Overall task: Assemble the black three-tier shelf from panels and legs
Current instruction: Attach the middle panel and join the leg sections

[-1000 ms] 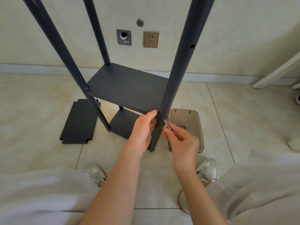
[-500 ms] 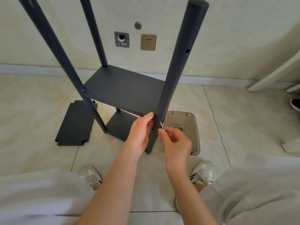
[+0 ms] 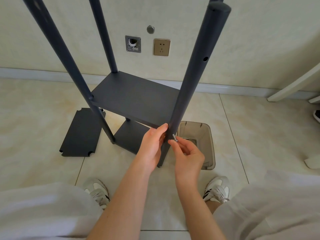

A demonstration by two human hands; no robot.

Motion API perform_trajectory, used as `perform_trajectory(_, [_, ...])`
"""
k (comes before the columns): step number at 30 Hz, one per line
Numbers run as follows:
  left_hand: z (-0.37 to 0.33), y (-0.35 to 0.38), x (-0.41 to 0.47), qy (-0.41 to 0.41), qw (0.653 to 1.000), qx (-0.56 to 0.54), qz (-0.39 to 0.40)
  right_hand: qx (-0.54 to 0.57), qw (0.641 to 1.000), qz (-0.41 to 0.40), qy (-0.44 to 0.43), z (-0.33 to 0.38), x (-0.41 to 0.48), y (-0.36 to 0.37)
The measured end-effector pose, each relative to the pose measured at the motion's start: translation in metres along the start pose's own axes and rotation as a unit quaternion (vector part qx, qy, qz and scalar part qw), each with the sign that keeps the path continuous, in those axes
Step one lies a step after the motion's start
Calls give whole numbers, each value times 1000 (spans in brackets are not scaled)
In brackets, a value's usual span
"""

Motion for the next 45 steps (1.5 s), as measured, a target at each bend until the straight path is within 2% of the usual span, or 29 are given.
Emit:
perform_trajectory(8, [-2,1,0,14,1000,21,3,-32,999,12,3,1,7,5])
perform_trajectory(14, [-5,1,0,26,996,50,-66,-96,994,31,-35,16,13,4])
perform_trajectory(17, [-5,2,1,35,994,69,-76,-121,991,40,-43,20,15,4])
perform_trajectory(24, [0,2,-1,24,994,21,-109,-146,987,34,-49,24,16,1])
perform_trajectory(34, [-4,4,-2,38,992,-5,-123,-159,981,83,-76,27,16,4])
perform_trajectory(45, [-5,6,-3,37,991,-30,-126,-173,976,86,-100,33,19,5])
Point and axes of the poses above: each hand's wrist, its own x-axis towards the middle knuckle, its own y-axis out of the palm, z = x × y, the point moved 10 cm from there along x, towards the middle knuckle, and after that the axes turned 1 degree about -x, right-handed, at the moved point
